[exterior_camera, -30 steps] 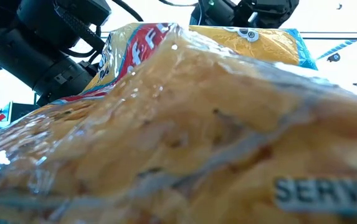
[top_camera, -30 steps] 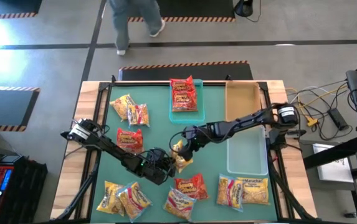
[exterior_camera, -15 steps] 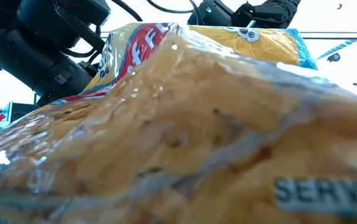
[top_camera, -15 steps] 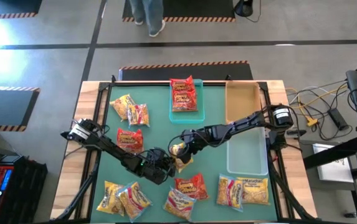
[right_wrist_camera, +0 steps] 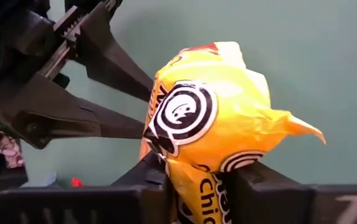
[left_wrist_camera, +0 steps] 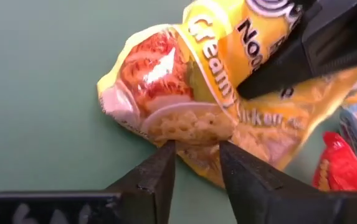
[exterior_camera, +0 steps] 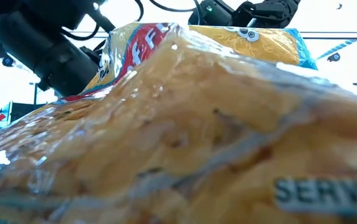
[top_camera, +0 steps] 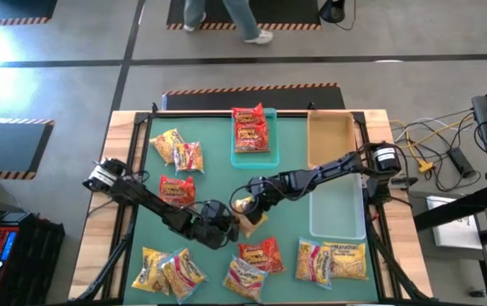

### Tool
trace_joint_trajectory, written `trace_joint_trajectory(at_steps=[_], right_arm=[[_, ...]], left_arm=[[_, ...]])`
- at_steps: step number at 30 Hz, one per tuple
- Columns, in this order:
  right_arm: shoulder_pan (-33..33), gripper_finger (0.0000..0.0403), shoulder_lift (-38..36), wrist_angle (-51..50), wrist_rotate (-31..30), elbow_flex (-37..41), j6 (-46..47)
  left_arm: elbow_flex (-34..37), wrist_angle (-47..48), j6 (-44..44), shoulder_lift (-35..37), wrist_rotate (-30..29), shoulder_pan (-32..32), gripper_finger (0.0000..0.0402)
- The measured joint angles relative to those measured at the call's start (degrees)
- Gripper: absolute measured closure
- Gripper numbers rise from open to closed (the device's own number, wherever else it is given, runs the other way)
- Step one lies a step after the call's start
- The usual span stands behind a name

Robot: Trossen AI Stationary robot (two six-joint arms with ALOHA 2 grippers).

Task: Sort Maruchan noodles
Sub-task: Put the yellow noodle pack into the orange bin

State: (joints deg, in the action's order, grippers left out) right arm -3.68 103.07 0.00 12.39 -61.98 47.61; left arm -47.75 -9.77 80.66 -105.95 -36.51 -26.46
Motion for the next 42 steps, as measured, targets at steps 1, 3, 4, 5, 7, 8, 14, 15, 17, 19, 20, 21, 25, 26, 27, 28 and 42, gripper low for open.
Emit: trace_joint_trajectory(at_steps=[1, 3, 4, 5, 7, 8, 14, 15, 17, 19, 20, 21, 25, 26, 27, 28, 42], right_arm=[[0.07, 0.0339, -0.27, -0.24, 0.18, 0.0, -0.48], [0.3, 0.0351, -0.94, -1.1, 0.25, 0.0, -1.12], [0.51, 0.0355, -1.42, -1.94, 0.27, 0.0, -1.48], [0.71, 0.036, -1.98, -2.89, 0.4, 0.0, -2.04], [1.18, 0.0369, -3.25, -4.98, 0.26, 0.0, -3.53], [1.44, 0.0373, -3.87, -5.89, 0.23, 0.0, -4.26], [2.97, 0.0392, -8.1, -11.33, 0.25, 0.0, -8.51], [3.28, 0.0393, -8.87, -11.94, 0.54, 0.0, -9.0], [3.84, 0.0393, -10.42, -13.52, 1.37, 0.0, -10.13], [4.33, 0.0394, -12.45, -14.96, 1.82, 0.0, -11.39], [4.67, 0.0394, -13.49, -15.69, 2.3, 0.0, -12.0], [5.17, 0.0394, -14.8, -16.8, 2.95, 0.0, -12.85], [8.01, 0.0394, -19.9, -21.61, 2.98, 0.0, -17.34], [9.2, 0.0394, -21.16, -22.59, 2.78, 0.0, -18.57], [10.61, 0.0394, -22.36, -23.33, 2.71, 0.0, -19.73], [12.16, 0.0394, -23.43, -24.22, 2.61, -0.06, -21.15], [40.3, 0.0394, -28.33, -52.42, -5.21, -11.0, -53.03]], left_arm=[[0.0, 0.67, 0.0, 0.52, 0.86, -0.04, 0.0282], [-0.05, 1.09, -0.17, 1.6, 2.71, -0.11, 0.027], [-0.11, 1.23, -0.36, 2.01, 3.58, -0.11, 0.0264], [-0.11, 1.29, -0.46, 2.34, 4.43, -0.11, 0.0259], [-0.11, 1.4, -0.43, 2.63, 5.55, -0.13, 0.0251], [-0.11, 1.43, -0.18, 2.82, 6.13, -0.13, 0.0248], [-0.13, 1.83, 2.0, 3.02, 7.56, -0.13, 0.0243], [-0.17, 1.8, 2.35, 3.02, 7.56, -0.13, 0.0243], [-0.17, 1.8, 2.87, 3.02, 7.57, -0.13, 0.0243], [-0.17, 1.86, 3.14, 3.02, 7.58, -0.11, 0.0243], [-0.17, 1.88, 3.59, 3.02, 7.56, -0.07, 0.0243], [-0.2, 2.06, 4.17, 3.02, 7.52, -0.05, 0.0243], [-0.2, 2.25, 4.68, 3.02, 6.26, 0.13, 0.0243], [-0.2, 2.24, 5.01, 3.04, 5.85, 0.29, 0.0243], [-0.2, 2.26, 5.39, 3.04, 5.59, 0.53, 0.0243], [-0.2, 2.24, 5.55, 3.04, 5.31, 0.87, 0.0243], [-0.22, 2.13, -5.87, 3.04, 7.57, 13.14, 0.0243]])
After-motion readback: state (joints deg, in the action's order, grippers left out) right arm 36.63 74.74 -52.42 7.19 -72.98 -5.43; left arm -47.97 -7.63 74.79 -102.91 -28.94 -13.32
